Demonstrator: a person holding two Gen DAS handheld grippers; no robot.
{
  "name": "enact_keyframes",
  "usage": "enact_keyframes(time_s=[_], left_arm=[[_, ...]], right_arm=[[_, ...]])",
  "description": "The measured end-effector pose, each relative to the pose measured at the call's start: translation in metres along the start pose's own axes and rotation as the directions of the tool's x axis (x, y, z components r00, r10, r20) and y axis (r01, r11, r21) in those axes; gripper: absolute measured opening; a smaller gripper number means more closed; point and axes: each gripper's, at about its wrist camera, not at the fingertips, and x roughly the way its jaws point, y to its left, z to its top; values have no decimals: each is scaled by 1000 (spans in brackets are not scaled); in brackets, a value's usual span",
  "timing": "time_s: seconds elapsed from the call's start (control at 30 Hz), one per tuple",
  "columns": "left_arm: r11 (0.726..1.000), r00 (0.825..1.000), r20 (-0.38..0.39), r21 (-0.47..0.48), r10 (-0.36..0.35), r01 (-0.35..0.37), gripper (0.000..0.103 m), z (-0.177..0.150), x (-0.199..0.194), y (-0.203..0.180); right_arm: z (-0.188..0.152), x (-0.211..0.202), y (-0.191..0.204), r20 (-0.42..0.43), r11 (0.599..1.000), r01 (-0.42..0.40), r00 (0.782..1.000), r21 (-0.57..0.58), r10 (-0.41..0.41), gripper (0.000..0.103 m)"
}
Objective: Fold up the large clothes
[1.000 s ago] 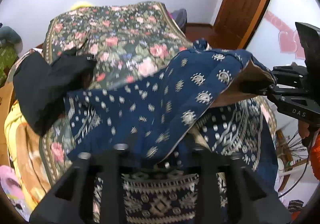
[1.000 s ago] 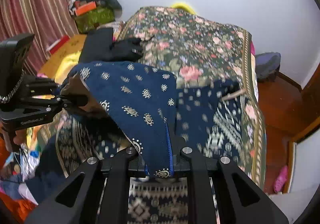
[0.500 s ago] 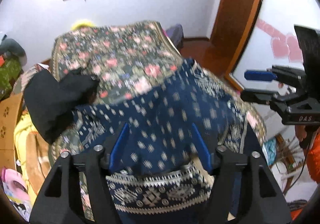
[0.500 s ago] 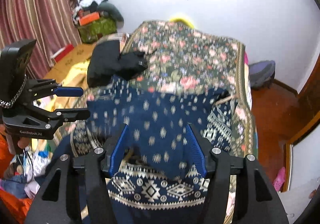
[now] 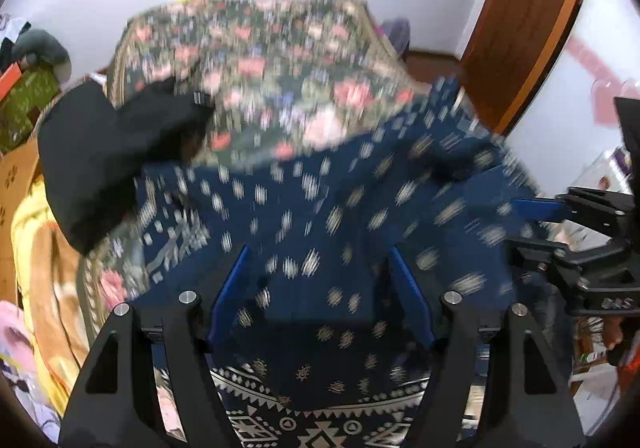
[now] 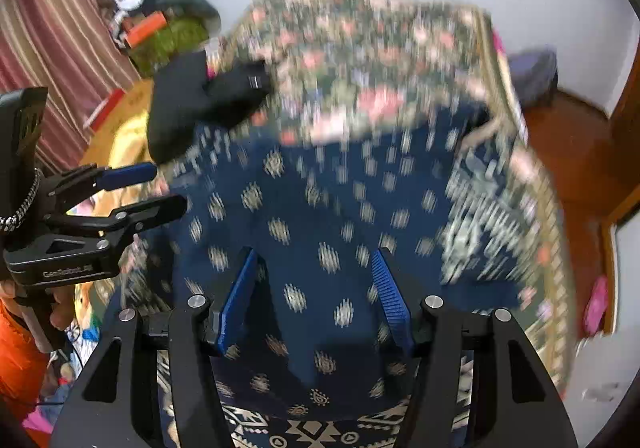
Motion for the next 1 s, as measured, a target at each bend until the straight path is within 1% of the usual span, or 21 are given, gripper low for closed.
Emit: enact_keyframes(time_s=[0.03,0.07,0.13,0.2,0.27,0.3,0.37,0.47,0.53,0.6,0.67,0.77,0.83,0.9,0.97,1.0], left_arm=[[1000,1000,-29,-5,5,-5,69,-6,12,0],[1000,998,-58,-9,10,-10,69,-12,22,0],[1000,996,-89,-8,26,-26,69,-21,31,0],[999,997,-76,16,31,-29,69,-21,26,-1],[999,999,-31,30,33,-32,69,-14,9,2],[999,999,-7,28,37,-37,69,-10,-1,4],[999,997,55,11,48,-49,69,-2,-26,15],[997,988,135,-40,73,-68,69,6,-56,39],[993,980,173,-82,94,-81,70,9,-68,58],[987,975,186,-127,122,-100,72,8,-74,77],[976,972,172,-173,162,-132,72,4,-73,97],[961,977,125,-237,175,-142,72,-4,-59,123],[947,986,79,-300,144,-114,72,-16,-43,143],[926,995,32,-370,99,-80,72,-27,-24,158],[889,999,-7,-456,48,-46,72,-43,-6,171],[874,1000,-14,-485,22,-26,72,-50,-1,175]], right_arm=[[-4,7,-1,-23,1000,-5,1000,7,5,56],[-8,8,-2,-20,1000,-3,1000,4,4,56],[-9,2,0,1,1000,6,1000,-15,-6,55],[-5,-7,-2,9,1000,17,1000,-12,-17,55],[1,-26,-6,68,1000,17,998,-2,-17,55],[3,-31,-7,86,1000,19,996,-1,-19,55],[9,-53,-13,151,999,34,988,8,-35,55],[16,-78,-24,227,998,52,972,36,-58,55],[19,-88,-32,258,997,52,964,59,-66,56],[24,-95,-40,280,994,61,956,89,-84,56],[25,-97,-51,292,991,67,951,115,-98,56],[25,-97,-70,288,983,74,950,167,-120,56],[22,-93,-84,267,974,76,955,211,-132,56],[18,-87,-98,237,965,76,962,250,-137,56],[14,-75,-111,196,954,99,968,282,-158,56],[11,-71,-116,176,948,119,969,294,-176,56]])
